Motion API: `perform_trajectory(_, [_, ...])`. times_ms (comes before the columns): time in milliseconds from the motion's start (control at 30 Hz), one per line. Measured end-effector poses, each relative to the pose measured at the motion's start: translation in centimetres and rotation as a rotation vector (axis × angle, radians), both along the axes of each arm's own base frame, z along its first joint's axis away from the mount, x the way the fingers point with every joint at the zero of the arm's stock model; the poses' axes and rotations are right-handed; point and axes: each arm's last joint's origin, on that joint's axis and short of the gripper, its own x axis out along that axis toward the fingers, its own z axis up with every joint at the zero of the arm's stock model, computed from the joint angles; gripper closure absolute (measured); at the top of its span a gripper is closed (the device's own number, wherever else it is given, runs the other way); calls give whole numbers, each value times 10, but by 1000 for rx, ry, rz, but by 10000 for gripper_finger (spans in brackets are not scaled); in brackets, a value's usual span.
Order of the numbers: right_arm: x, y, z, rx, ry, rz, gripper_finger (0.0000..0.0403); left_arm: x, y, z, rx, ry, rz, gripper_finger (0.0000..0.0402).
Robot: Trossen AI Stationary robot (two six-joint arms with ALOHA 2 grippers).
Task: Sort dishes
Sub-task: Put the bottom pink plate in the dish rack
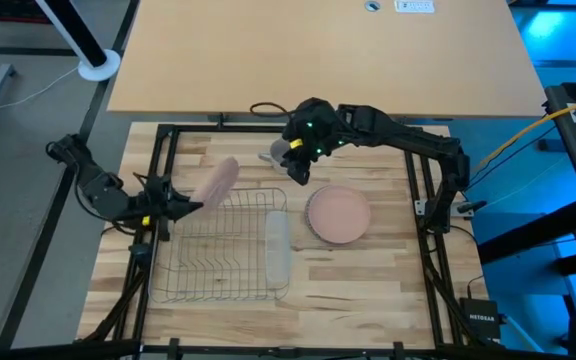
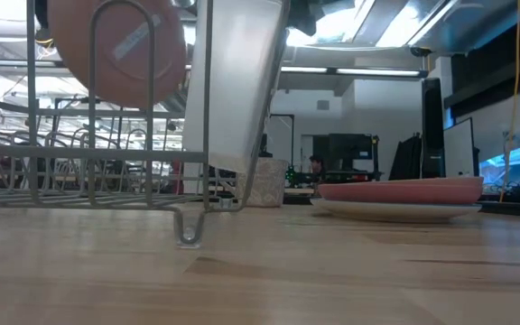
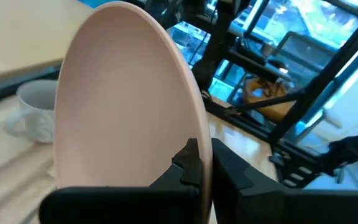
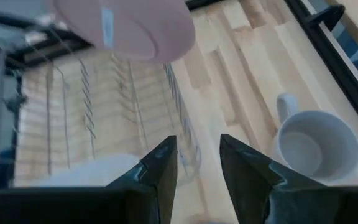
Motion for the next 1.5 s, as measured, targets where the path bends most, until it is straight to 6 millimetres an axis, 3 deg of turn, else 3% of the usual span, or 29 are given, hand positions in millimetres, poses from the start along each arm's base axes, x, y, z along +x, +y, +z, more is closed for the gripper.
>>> perform_trajectory(300, [-4, 3, -8, -50, 104, 7, 276, -19, 8, 23, -140, 7, -35, 400])
perform_trajectory(567, [5, 22, -38, -100, 201, 103, 276, -25, 8, 30, -470, 21, -9, 400])
perform_trajectory(800, [12, 36, -60, -178, 226, 152, 276, -27, 8, 56, -625, -10, -13, 400])
perform_trajectory(933, [14, 44, -77, -209, 245, 219, 276, -32, 10, 58, -728, 124, 18, 400])
perform_trajectory(1133, [15, 44, -98, -217, 274, 241, 276, -41, 12, 55, -844, 496, 119, 400])
perform_trajectory(1500, [22, 44, -98, -242, 189, 240, 276, -38, 5, 60, -939, 571, 217, 400])
